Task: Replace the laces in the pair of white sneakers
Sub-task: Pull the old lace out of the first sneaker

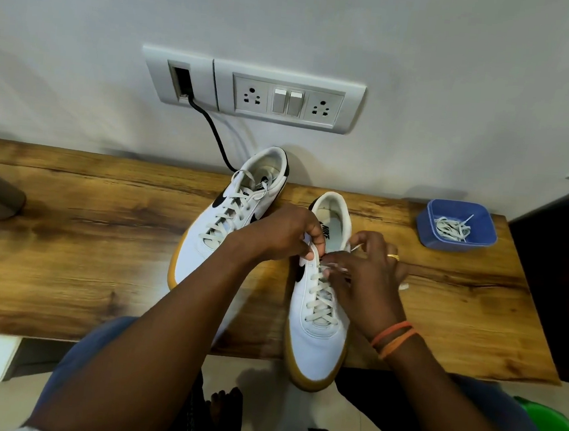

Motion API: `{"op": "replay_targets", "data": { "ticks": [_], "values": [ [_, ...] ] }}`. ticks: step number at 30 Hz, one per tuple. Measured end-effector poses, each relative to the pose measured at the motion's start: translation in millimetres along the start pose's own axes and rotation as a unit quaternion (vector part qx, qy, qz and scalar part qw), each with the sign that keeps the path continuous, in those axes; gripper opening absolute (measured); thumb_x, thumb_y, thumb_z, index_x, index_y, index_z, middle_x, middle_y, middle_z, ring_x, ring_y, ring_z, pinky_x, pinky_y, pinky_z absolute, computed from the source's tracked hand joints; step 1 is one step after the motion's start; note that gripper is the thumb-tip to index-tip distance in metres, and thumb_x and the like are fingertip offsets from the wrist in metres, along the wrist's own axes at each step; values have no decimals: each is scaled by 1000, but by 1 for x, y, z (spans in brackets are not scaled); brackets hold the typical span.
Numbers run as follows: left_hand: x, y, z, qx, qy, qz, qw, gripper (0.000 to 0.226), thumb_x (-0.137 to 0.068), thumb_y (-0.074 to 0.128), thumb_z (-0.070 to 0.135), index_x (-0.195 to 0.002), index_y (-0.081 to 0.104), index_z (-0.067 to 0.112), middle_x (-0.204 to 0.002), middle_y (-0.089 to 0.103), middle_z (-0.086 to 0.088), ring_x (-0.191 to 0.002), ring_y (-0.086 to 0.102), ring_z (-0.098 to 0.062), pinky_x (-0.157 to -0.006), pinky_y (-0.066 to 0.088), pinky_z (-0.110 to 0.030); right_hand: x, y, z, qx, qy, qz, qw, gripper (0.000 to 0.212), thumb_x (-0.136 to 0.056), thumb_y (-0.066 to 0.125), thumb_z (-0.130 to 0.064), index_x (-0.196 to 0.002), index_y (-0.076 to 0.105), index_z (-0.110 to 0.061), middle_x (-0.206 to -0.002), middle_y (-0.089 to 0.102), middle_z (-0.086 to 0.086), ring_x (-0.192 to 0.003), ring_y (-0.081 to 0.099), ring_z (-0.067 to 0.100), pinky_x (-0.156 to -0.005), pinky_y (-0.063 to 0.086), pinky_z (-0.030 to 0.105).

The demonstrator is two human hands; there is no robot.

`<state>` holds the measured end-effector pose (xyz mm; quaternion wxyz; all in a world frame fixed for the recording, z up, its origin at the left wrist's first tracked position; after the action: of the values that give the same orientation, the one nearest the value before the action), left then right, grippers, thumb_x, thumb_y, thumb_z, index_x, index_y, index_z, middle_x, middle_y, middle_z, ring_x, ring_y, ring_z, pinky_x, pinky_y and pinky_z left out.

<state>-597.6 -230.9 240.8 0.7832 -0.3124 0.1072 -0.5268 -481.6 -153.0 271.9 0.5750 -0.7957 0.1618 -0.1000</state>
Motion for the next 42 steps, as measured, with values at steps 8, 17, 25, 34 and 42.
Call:
{"op": "replay_targets", "data": {
  "ticks": [8, 17, 25, 34, 42],
  "values": [
    [0, 0, 4, -4, 15, 12, 1000, 19, -73, 80, 4, -89, 78, 14, -91, 72, 2, -77, 57, 2, -74, 46, -21, -1, 8, 5, 27, 31, 10, 999, 11, -80, 74, -18, -83, 68, -28, -112, 45, 0, -109, 37, 25, -86, 19, 38],
    [4, -4, 4, -7, -1, 1, 1000, 17, -75, 80, 5, -89, 79, 14, -102, 72, -2, -80, 57, -2, -78, 51, -27, 1, -16, 57, -88, 123, 24, 988, 22, -83, 68, -2, -74, 64, -22, -106, 53, 8, -78, 45, 5, -74, 34, 22],
    [7, 7, 22, -79, -74, 27, 994, 15, -80, 70, 29, -92, 79, 31, -112, 63, 6, -114, 50, -16, -100, 40, -39, 8, -2, 117, -42, 215, -119, 968, 20, -73, 81, -13, -71, 70, -29, -95, 71, 4, -84, 61, 19, -74, 44, 28],
    [8, 29, 34, -210, -93, 41, 972, 19, -85, 61, 35, -95, 73, 25, -131, 42, 3, -129, 20, -29, -94, 21, -46, -28, 3, 35, -224, 74, 17, 972, 13, -92, 66, -26, -102, 67, -19, -80, 65, -8, -72, 59, -1, -63, 42, 7],
    [7, 6, 28, -179, -80, 37, 980, 17, -70, 77, 42, -81, 77, 29, -111, 50, 11, -117, 29, -22, -93, 30, -46, -34, 10, 46, -238, 110, 3, 965, 22, -83, 74, -21, -103, 66, -19, -73, 65, -7, -69, 63, 10, -63, 50, 25]
  ]
}}
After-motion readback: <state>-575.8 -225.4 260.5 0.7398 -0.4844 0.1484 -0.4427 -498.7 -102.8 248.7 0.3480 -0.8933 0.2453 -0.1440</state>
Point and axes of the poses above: each hand's wrist, its own x-axis away from the middle knuckle, its own y-axis out of the palm, z = x × y, the point moved 8 cm from there along -x, towards the middle knuckle
